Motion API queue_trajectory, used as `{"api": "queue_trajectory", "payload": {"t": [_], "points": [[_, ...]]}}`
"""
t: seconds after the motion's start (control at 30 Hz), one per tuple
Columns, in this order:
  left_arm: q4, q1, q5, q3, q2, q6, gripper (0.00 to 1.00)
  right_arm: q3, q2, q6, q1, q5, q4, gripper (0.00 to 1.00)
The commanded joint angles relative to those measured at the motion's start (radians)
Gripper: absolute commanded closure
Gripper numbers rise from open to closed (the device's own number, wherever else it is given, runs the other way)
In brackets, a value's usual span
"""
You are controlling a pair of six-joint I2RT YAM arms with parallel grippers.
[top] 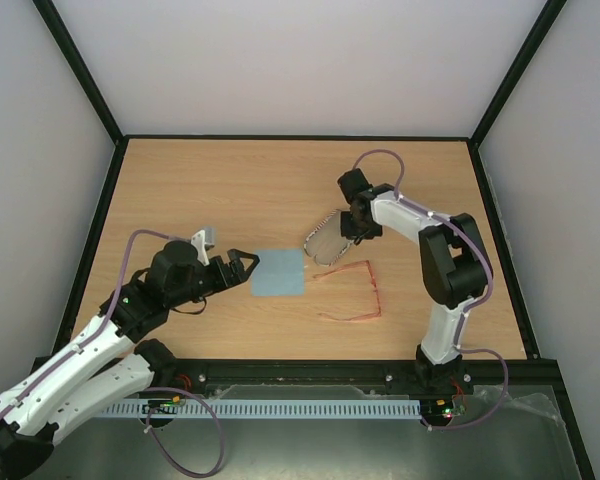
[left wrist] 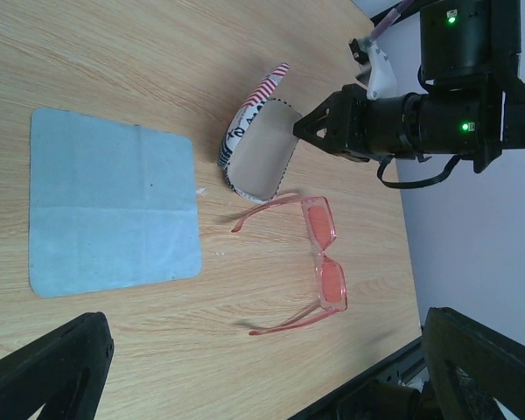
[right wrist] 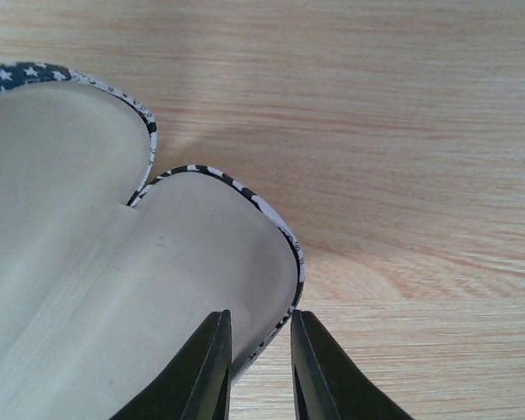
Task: Organize the sunglasses
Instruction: Adjust the sunglasses case at the center of the board.
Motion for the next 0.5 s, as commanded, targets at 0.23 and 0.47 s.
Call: {"api": "queue_trajectory", "payload": {"t": [0.23, 0.47], "points": [[0.026, 0.005, 0.022, 0.021, 0.013, 0.01, 0.01, -0.089, -0.057, 0.087, 0.008, -0.173, 0.056, 0.77], [0.025, 0.005, 0.02, 0.015, 0.01, 0.009, 0.01, -0.123, -0.145, 0.097, 0.02, -0.194, 0.044, 0.65]]}}
